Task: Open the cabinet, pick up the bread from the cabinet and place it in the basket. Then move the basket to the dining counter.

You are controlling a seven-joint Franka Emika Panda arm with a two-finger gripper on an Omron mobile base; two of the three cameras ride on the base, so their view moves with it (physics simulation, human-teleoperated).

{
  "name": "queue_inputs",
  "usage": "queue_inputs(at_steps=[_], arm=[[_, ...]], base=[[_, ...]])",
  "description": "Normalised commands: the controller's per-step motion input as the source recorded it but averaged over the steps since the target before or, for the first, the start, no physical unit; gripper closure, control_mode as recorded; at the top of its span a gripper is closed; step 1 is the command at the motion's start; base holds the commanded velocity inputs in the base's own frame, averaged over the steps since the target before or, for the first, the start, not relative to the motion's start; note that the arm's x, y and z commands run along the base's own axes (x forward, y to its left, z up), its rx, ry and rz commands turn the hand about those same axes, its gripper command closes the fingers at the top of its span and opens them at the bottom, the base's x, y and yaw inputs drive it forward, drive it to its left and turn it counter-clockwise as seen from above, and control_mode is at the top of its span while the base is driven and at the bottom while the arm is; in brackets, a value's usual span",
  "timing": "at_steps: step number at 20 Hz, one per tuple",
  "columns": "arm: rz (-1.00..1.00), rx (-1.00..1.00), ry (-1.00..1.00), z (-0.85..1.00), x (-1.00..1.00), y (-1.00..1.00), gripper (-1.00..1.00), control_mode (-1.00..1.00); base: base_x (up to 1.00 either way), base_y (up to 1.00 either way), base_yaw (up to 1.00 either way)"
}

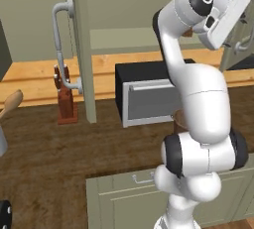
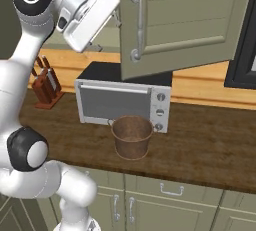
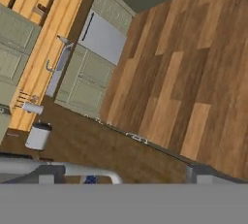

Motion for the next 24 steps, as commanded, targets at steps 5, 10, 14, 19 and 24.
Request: queue_inputs(at_steps=[5, 10, 14, 19, 24], arm=[[-0.25, 0.04, -0.04, -0.30, 0.08, -0.10, -1.00, -1.00], [-0.29, 0.02, 0.02, -0.31, 0.59, -0.58, -1.00, -1.00], [-0.27, 0.04, 0.12, -0.49, 0.79, -0.89, -1.00, -1.00], [-0.20, 0.05, 0.11, -0.85, 0.35, -1.00, -1.00, -1.00], [-0.15, 0.09, 0.11, -0.94, 0.03, -1.00, -1.00, -1.00]], base=[[0.00, 0.00, 0.00], [0.00, 0.00, 0.00], [0.00, 0.00, 0.00], [0.00, 0.00, 0.00], [0.00, 0.00, 0.00]])
